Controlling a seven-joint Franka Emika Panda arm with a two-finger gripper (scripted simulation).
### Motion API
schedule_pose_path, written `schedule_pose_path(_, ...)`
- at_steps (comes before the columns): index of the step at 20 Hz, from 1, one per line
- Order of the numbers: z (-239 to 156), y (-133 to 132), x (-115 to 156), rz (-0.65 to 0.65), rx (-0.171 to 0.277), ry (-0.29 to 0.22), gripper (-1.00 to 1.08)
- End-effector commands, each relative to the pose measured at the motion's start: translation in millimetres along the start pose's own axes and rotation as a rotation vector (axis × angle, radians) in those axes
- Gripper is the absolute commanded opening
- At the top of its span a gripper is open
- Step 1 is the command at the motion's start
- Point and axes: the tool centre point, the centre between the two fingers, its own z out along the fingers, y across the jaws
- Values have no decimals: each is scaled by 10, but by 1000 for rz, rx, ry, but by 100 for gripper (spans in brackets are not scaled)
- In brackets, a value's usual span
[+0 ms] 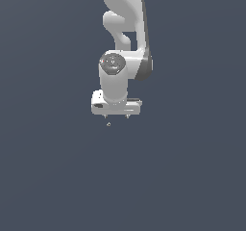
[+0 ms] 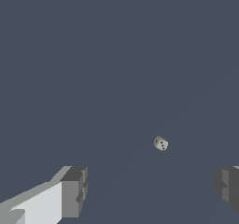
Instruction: Pick up the object and move it to a goal position.
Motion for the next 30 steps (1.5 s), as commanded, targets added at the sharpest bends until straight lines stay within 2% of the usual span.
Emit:
schedule_pose_path(1, 0, 0, 0, 0, 0, 0, 100)
schedule_pose_path(9, -199, 166, 98, -9, -7, 50, 100)
schedule_pose_path(17, -152, 177, 90, 11, -4, 52, 100)
schedule_pose_path(23, 49, 230, 48, 98, 7, 58, 100)
schedule_pose_path(30, 442, 351, -68, 278, 22, 69, 100)
